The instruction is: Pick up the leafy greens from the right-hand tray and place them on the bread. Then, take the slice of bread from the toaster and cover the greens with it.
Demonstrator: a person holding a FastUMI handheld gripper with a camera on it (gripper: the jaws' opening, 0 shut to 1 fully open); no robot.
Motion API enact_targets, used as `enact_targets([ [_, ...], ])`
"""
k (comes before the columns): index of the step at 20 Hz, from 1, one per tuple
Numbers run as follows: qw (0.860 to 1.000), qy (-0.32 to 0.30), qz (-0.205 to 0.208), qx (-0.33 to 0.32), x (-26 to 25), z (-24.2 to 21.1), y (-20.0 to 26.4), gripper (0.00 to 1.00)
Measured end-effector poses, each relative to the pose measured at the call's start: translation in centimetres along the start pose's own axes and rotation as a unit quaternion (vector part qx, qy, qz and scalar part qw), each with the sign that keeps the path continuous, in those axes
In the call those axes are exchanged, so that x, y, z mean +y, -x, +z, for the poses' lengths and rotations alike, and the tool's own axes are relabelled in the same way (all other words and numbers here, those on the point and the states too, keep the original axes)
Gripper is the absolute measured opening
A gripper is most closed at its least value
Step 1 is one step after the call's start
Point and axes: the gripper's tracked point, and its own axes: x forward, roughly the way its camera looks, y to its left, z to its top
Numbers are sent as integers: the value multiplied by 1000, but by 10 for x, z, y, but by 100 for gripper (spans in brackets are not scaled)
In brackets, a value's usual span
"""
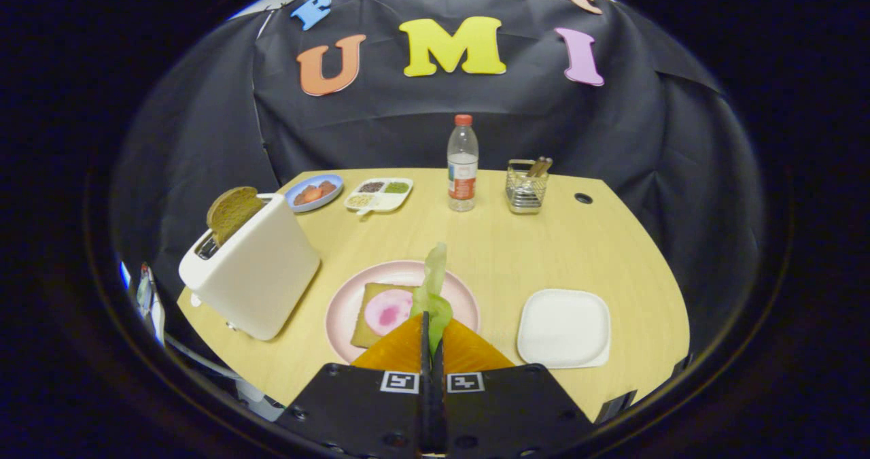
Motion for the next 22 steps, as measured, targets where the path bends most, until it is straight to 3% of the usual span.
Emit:
enact_targets([
  [12,996,14,86,20,98,1,-42,0],
  [22,998,15,53,40,59,-11,-99,1],
])
